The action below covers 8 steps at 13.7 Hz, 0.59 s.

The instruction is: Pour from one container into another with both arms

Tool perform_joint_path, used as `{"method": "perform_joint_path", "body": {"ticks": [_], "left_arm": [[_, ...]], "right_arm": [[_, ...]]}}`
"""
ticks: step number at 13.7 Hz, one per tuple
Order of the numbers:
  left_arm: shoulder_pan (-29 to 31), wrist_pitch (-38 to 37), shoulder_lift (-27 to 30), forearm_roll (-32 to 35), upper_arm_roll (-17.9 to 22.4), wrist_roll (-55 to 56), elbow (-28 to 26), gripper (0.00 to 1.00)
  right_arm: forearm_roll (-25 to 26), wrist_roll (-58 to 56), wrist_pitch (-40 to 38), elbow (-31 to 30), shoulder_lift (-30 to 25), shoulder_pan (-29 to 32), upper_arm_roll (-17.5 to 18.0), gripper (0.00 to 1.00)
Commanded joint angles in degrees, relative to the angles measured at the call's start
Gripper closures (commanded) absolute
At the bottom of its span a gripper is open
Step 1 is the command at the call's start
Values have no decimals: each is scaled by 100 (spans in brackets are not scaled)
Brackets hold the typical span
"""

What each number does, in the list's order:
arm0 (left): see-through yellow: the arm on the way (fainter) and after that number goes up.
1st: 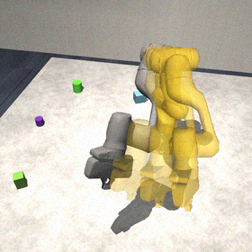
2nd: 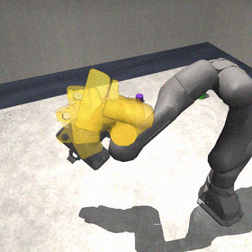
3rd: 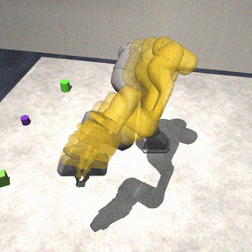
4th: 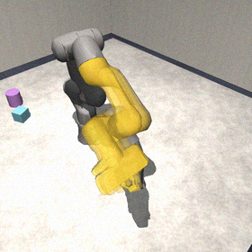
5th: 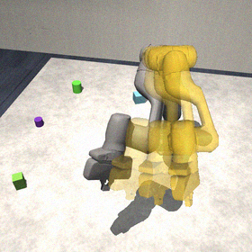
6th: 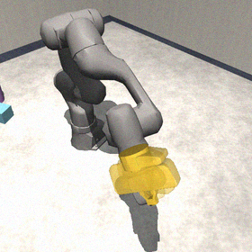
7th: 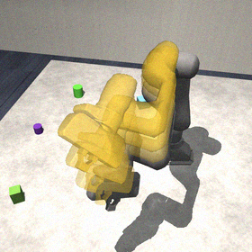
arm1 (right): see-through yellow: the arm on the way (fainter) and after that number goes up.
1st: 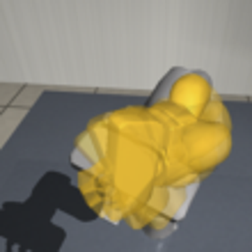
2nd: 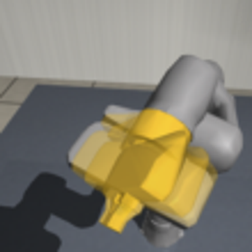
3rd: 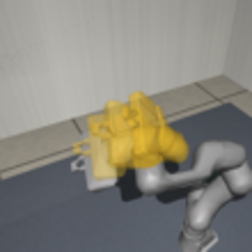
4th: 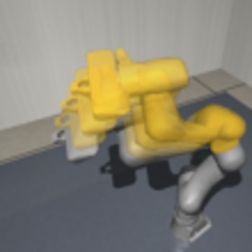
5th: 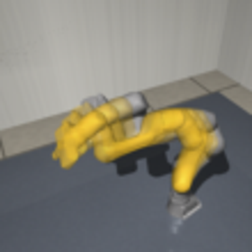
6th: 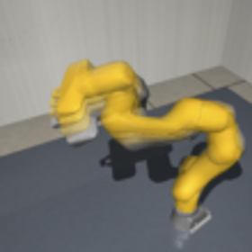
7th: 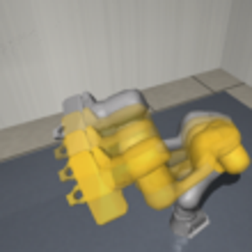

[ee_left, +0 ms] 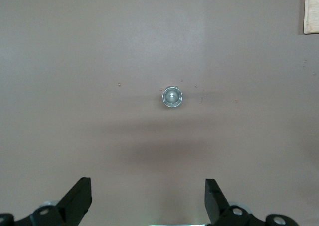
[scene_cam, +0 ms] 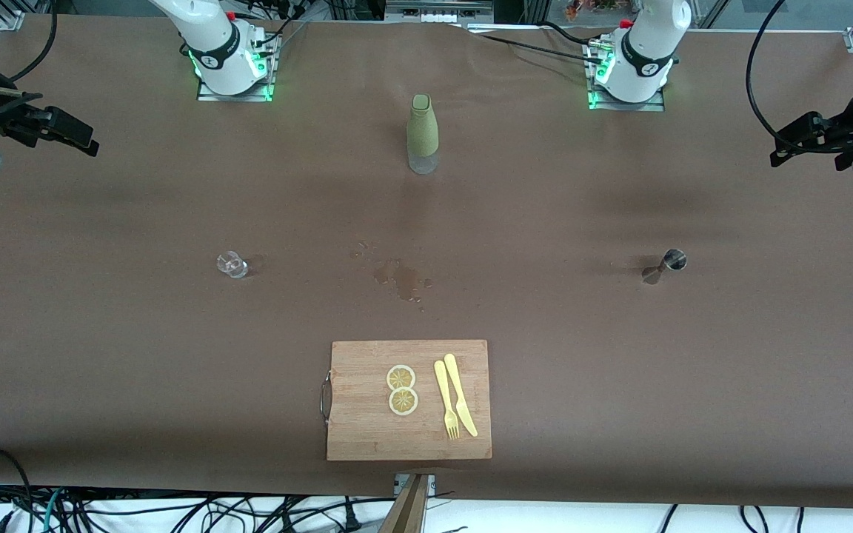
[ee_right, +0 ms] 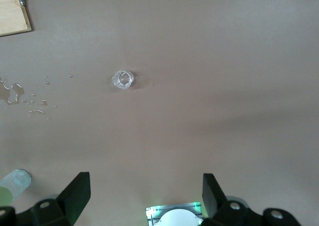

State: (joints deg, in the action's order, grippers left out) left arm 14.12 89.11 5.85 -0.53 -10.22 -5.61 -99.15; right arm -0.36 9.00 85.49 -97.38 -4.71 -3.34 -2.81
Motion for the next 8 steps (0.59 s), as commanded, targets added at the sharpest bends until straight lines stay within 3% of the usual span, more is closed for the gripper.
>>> {"method": "perform_joint_path", "body": {"ticks": [1, 6, 8], "left_arm": [[-50, 10, -31, -17, 20, 77, 63, 0], [-50, 19, -31, -17, 20, 77, 63, 0], [-50, 19, -40, -17, 20, 77, 63, 0]], "right_arm": [[-60, -81, -94, 17, 75, 17, -87, 0], [-1157, -2431, -251, -1, 680, 62, -974, 0], [-1361, -3619, -252, -1, 970, 62, -1055, 0]]}}
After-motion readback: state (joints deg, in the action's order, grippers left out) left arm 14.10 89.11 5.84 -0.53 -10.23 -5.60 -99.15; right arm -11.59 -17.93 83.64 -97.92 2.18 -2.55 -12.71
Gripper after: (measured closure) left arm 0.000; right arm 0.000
